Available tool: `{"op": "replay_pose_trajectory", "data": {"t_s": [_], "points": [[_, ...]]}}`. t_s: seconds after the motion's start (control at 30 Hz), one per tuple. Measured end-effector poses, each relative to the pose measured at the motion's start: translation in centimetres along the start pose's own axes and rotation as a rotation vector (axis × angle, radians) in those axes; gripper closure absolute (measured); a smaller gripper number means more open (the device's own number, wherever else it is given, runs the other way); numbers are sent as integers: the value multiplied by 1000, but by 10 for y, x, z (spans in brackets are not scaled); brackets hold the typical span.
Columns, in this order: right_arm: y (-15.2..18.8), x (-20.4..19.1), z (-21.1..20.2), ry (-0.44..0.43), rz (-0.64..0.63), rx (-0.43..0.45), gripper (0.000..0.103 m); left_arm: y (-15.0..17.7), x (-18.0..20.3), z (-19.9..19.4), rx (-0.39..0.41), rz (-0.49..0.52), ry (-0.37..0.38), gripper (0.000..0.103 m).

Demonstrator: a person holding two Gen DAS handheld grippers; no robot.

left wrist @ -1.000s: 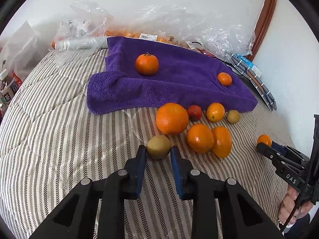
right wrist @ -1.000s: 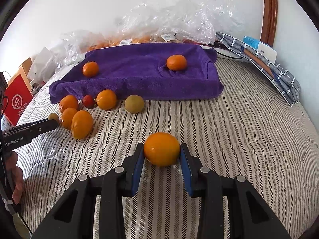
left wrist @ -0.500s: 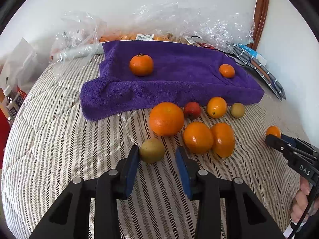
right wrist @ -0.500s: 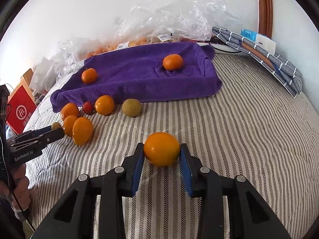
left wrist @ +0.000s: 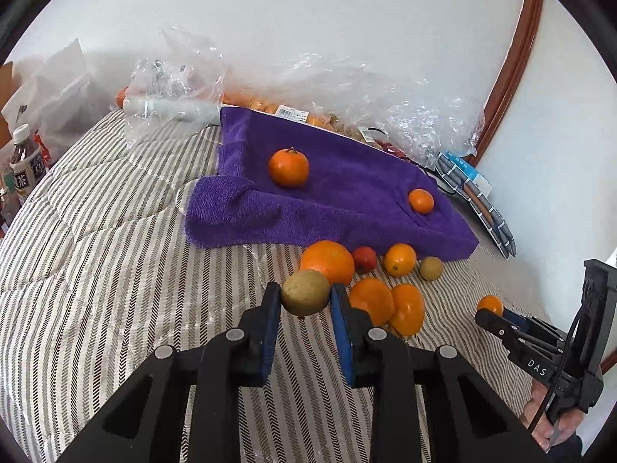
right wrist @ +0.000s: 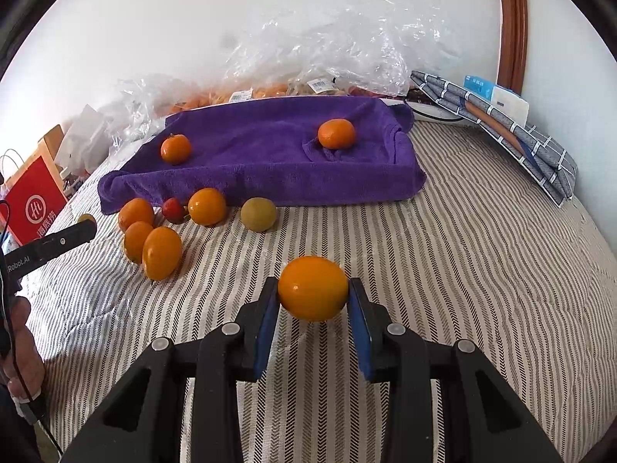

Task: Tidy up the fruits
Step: 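Carry the kiwi with the left tool while the right tool carries the oval orange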

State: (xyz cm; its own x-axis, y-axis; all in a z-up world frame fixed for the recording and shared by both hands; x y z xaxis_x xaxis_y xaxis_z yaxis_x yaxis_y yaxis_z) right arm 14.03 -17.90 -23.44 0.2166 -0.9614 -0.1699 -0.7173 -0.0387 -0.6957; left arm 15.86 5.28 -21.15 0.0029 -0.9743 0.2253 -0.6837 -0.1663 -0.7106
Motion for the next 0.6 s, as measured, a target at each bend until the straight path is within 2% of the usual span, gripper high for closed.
{"op": "replay_pose_trajectory", "data": {"t_s": [0.43, 0.5, 0.6], "points": [[-3, 2, -4, -63, 30, 28, 68, -5, -6, -9, 51, -30, -12, 78], [-5, 2, -6, -47, 35, 42, 68, -5, -9, -9, 48, -41, -23, 78], [-9, -1, -7, -73, 41, 35, 68, -8, -10, -12, 29, -46, -45, 78]]}}
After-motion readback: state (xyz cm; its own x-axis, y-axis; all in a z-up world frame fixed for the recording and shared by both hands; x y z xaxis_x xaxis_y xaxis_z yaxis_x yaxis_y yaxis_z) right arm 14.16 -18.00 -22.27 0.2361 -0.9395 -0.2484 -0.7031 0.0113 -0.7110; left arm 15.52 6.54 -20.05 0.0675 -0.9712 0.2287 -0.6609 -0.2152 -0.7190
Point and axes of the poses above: each gripper's, at about its wrist camera, not at the fingertips, and z roughly the way its jaws point, x to its right, y to its underside, the point moved 7 cm from there along z, roughly the way its jaws point, and after that the axes turned 10 degrees about -y, right-handed, at the moved point
